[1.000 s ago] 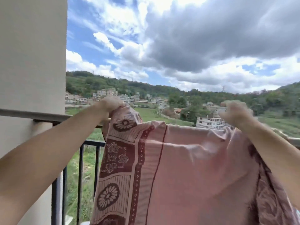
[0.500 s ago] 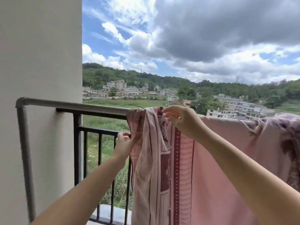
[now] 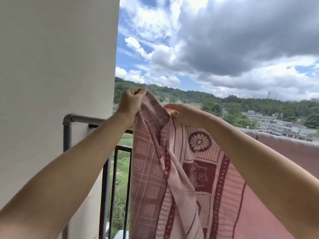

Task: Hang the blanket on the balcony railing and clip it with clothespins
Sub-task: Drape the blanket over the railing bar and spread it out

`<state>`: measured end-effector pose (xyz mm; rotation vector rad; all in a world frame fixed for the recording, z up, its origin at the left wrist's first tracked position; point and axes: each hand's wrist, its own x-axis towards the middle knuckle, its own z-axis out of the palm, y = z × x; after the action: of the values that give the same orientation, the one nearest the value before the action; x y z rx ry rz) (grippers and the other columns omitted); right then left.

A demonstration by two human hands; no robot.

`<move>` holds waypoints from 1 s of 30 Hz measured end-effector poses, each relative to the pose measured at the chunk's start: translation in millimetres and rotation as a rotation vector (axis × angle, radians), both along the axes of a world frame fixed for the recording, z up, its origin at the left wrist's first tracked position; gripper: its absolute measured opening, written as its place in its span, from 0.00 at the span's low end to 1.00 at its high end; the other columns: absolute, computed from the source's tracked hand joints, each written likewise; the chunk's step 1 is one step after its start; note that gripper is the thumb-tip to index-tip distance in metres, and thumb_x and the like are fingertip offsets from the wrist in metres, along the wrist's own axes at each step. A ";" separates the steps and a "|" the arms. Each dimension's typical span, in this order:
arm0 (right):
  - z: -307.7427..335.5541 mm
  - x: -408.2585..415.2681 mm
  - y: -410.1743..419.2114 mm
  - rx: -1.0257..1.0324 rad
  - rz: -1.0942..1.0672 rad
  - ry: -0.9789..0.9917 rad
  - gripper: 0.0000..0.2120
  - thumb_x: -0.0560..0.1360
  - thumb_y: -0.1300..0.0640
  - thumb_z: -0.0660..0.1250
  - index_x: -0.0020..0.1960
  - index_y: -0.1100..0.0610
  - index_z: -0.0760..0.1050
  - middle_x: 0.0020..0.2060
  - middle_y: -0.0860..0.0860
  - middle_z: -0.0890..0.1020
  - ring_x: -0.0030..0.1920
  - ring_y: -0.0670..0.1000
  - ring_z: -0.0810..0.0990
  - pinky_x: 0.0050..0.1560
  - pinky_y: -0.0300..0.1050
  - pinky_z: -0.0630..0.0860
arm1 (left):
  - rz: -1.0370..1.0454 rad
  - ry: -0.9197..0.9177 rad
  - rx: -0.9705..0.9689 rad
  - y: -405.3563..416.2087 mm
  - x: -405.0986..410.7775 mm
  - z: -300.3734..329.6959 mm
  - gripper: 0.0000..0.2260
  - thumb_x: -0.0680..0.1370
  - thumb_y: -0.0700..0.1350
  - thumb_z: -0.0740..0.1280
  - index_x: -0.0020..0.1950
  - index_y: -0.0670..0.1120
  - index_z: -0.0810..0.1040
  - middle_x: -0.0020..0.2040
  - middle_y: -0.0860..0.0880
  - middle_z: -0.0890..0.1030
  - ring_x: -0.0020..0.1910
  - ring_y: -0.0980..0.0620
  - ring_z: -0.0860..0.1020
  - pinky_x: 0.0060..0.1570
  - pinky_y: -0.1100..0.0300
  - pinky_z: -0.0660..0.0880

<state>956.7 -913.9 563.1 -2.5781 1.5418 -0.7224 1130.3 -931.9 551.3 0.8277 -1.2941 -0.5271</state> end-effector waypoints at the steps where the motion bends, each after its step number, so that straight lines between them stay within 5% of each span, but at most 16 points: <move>1: 3.3 12.3 -7.8 0.039 0.044 -0.005 0.22 0.77 0.68 0.57 0.69 0.53 0.67 0.66 0.52 0.73 0.64 0.54 0.73 0.62 0.44 0.73 | -0.039 0.018 0.030 -4.1 14.6 8.5 0.09 0.77 0.45 0.64 0.38 0.45 0.78 0.31 0.43 0.74 0.30 0.47 0.73 0.33 0.57 0.70; 4: 15.5 41.2 -29.6 0.233 0.145 0.035 0.22 0.77 0.64 0.61 0.70 0.54 0.65 0.68 0.52 0.71 0.66 0.51 0.70 0.62 0.40 0.72 | -0.145 0.047 0.088 -19.0 52.0 13.1 0.08 0.77 0.44 0.65 0.40 0.48 0.80 0.34 0.45 0.78 0.31 0.45 0.76 0.38 0.56 0.74; 7: 25.6 59.7 -52.4 0.551 0.167 0.039 0.30 0.75 0.63 0.64 0.72 0.48 0.58 0.72 0.48 0.62 0.71 0.52 0.62 0.71 0.52 0.62 | -0.283 0.070 0.146 -31.5 68.7 2.7 0.09 0.78 0.42 0.63 0.40 0.47 0.79 0.28 0.49 0.81 0.27 0.51 0.78 0.35 0.59 0.76; 10: 27.7 73.7 -72.6 0.653 0.217 0.102 0.15 0.77 0.65 0.58 0.61 0.52 0.70 0.55 0.50 0.77 0.53 0.48 0.78 0.54 0.39 0.77 | -0.296 0.092 0.161 -43.5 75.3 -1.7 0.10 0.78 0.41 0.62 0.40 0.47 0.79 0.28 0.49 0.80 0.26 0.52 0.79 0.33 0.61 0.78; 13: 31.3 84.8 -101.2 0.247 0.031 0.180 0.11 0.78 0.65 0.56 0.54 0.60 0.75 0.35 0.51 0.75 0.30 0.46 0.72 0.27 0.32 0.72 | -0.108 0.099 0.115 -65.1 89.1 0.3 0.10 0.78 0.40 0.62 0.40 0.46 0.80 0.33 0.46 0.79 0.32 0.49 0.78 0.40 0.58 0.77; 16: 41.4 98.8 -138.4 -0.414 -0.131 0.209 0.12 0.76 0.65 0.56 0.53 0.61 0.77 0.40 0.58 0.81 0.39 0.58 0.79 0.32 0.43 0.70 | 0.138 -0.014 0.083 -90.7 101.7 5.7 0.10 0.79 0.41 0.61 0.52 0.38 0.80 0.42 0.43 0.79 0.42 0.47 0.77 0.45 0.57 0.73; 18: 40.9 117.1 -153.9 -0.594 -0.154 0.227 0.11 0.74 0.65 0.56 0.51 0.62 0.77 0.46 0.61 0.82 0.45 0.60 0.80 0.35 0.44 0.69 | 0.314 -0.111 0.027 -104.7 112.2 9.1 0.12 0.78 0.41 0.61 0.52 0.35 0.80 0.45 0.40 0.80 0.46 0.47 0.77 0.43 0.60 0.68; 21: 31.4 151.5 -165.9 -0.061 0.003 0.400 0.16 0.78 0.62 0.58 0.64 0.60 0.72 0.55 0.59 0.81 0.47 0.55 0.80 0.47 0.49 0.80 | 0.493 -0.167 0.070 -116.9 145.4 -0.8 0.12 0.78 0.41 0.61 0.51 0.35 0.81 0.49 0.35 0.82 0.51 0.42 0.79 0.42 0.62 0.66; 22: 26.4 163.7 -166.8 0.148 0.051 0.421 0.19 0.79 0.60 0.58 0.69 0.58 0.66 0.59 0.58 0.79 0.51 0.54 0.79 0.56 0.53 0.78 | 0.531 -0.180 0.118 -119.5 161.6 -8.7 0.12 0.78 0.41 0.61 0.46 0.36 0.81 0.43 0.36 0.82 0.47 0.43 0.79 0.40 0.62 0.66; 24: 18.5 187.1 -166.9 0.226 0.164 0.399 0.20 0.79 0.56 0.57 0.70 0.57 0.63 0.62 0.55 0.76 0.58 0.54 0.77 0.61 0.53 0.74 | 0.589 -0.210 0.205 -121.1 190.3 -22.7 0.13 0.77 0.41 0.60 0.35 0.39 0.79 0.29 0.44 0.79 0.38 0.47 0.76 0.34 0.63 0.68; 26: 12.7 208.5 -169.4 0.273 0.253 0.334 0.12 0.79 0.58 0.55 0.54 0.62 0.75 0.48 0.51 0.80 0.45 0.48 0.79 0.48 0.40 0.77 | 0.595 -0.272 0.216 -122.7 206.7 -24.9 0.14 0.77 0.42 0.60 0.37 0.38 0.80 0.30 0.47 0.80 0.37 0.48 0.76 0.38 0.64 0.70; 28: 6.8 227.6 -165.2 0.448 0.320 0.237 0.14 0.78 0.63 0.55 0.37 0.61 0.75 0.31 0.47 0.79 0.29 0.42 0.78 0.33 0.33 0.75 | 0.557 -0.292 0.148 -123.8 213.6 -22.1 0.14 0.78 0.42 0.59 0.42 0.36 0.82 0.35 0.43 0.80 0.36 0.48 0.77 0.42 0.60 0.71; 30: 2.6 237.4 -159.3 0.445 0.335 0.223 0.15 0.77 0.65 0.56 0.34 0.60 0.75 0.27 0.47 0.79 0.26 0.42 0.76 0.34 0.34 0.74 | 0.511 -0.243 0.054 -122.5 218.5 -23.5 0.15 0.78 0.42 0.59 0.42 0.36 0.81 0.34 0.42 0.79 0.35 0.48 0.76 0.39 0.60 0.71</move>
<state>1194.1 -1073.2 565.6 -2.5248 1.1039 -0.0510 1348.8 -1054.4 527.8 1.2477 -1.2268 -0.0540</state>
